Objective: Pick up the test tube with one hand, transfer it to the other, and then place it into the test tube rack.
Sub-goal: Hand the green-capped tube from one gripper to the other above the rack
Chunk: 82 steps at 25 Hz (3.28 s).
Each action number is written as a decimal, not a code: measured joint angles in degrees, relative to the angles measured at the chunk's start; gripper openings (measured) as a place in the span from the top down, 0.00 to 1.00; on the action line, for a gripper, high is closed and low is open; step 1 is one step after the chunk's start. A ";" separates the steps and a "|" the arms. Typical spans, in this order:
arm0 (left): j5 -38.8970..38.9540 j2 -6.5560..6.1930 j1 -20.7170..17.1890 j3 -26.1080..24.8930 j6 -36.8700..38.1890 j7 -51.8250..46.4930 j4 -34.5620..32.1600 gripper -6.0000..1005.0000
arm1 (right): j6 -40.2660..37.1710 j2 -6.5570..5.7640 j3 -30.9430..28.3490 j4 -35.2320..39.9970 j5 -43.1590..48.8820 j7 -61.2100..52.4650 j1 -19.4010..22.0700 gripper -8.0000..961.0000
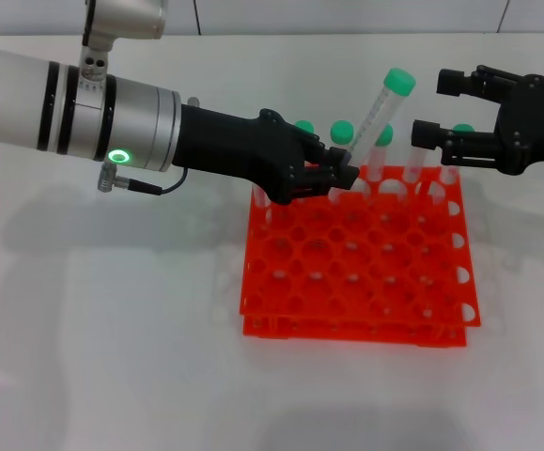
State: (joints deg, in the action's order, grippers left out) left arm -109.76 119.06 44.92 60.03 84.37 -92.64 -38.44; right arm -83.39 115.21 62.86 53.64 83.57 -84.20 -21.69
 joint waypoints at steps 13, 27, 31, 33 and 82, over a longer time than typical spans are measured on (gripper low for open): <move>0.30 0.08 -0.34 0.60 -0.02 0.00 0.14 0.81 | 0.21 0.10 0.24 -0.58 -0.52 0.00 -2.01 0.25; 0.49 0.12 -0.53 0.62 -0.17 0.42 0.85 0.81 | 0.40 0.10 0.25 -1.93 -0.52 0.11 -2.83 0.25; 0.53 0.12 -0.42 0.62 -0.17 0.43 0.85 0.81 | 0.43 0.10 0.24 -2.28 -0.51 0.17 -2.89 0.26; 0.53 0.12 -0.32 0.62 -0.16 0.44 0.84 0.81 | 0.43 0.10 0.24 -2.45 -0.51 0.18 -2.94 0.26; 0.86 0.11 -0.52 0.42 -1.38 1.06 0.52 0.81 | 0.41 0.18 0.23 -3.46 -0.70 0.00 -4.82 0.55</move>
State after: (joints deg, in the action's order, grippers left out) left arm -108.90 119.17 44.40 60.44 82.99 -91.58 -37.92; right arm -82.99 115.39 63.09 50.18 82.87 -84.20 -26.51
